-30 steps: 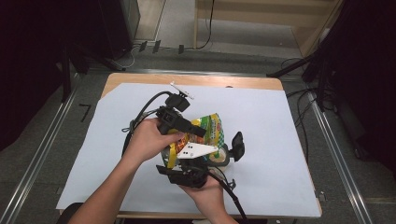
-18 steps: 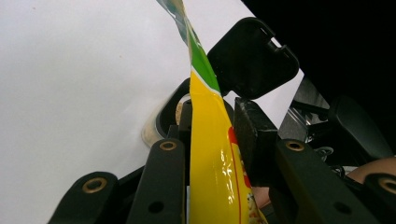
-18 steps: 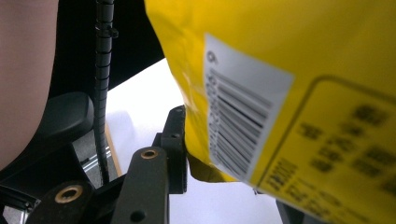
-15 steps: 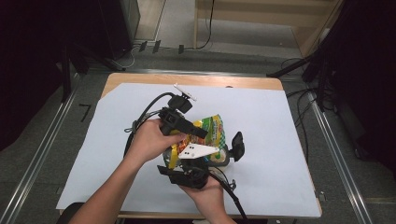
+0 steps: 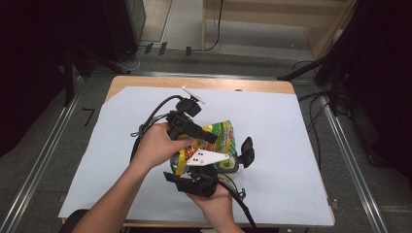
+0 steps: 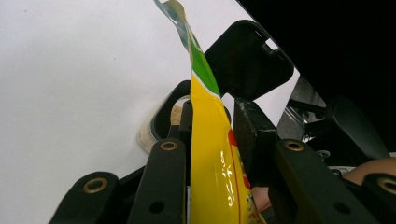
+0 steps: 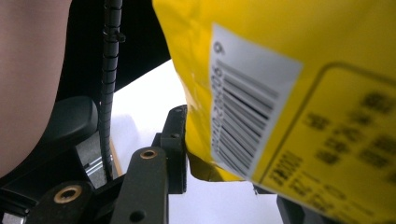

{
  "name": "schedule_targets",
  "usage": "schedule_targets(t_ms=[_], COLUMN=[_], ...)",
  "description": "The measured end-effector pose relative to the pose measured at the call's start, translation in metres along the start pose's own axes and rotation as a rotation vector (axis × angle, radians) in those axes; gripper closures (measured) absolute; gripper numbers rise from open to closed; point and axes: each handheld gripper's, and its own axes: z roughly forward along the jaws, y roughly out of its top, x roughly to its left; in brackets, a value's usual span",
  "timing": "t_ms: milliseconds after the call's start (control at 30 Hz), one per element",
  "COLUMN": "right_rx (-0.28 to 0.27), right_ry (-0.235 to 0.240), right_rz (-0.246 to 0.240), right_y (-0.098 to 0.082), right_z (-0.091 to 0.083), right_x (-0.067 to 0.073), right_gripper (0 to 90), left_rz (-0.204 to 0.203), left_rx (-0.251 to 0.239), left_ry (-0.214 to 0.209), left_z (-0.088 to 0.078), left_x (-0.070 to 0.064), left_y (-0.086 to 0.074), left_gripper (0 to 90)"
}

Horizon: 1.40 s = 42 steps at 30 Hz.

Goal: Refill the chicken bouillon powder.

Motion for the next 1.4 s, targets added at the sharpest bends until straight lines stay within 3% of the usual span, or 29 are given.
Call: schedule_targets(t_ms=[467, 1400], right_rx=[-0.02, -0.016], right_ry=[0.017, -0.005], right_rz=[0.005, -0.005], right_y=[0.0011, 0.0025], right_z=[-0.0011, -0.001], right_x=[0.0, 0.004], right_gripper=[66.2, 65.6], left_rz=[0.01, 0.001], left_rx=[-0.013, -0.006], left_ry=[-0.007, -0.009], left_z=[-0.0042, -0.004], left_x=[-0.0042, -0.0011], left_y=[-0.0003, 0.0005], left_gripper=[71.1, 72.4])
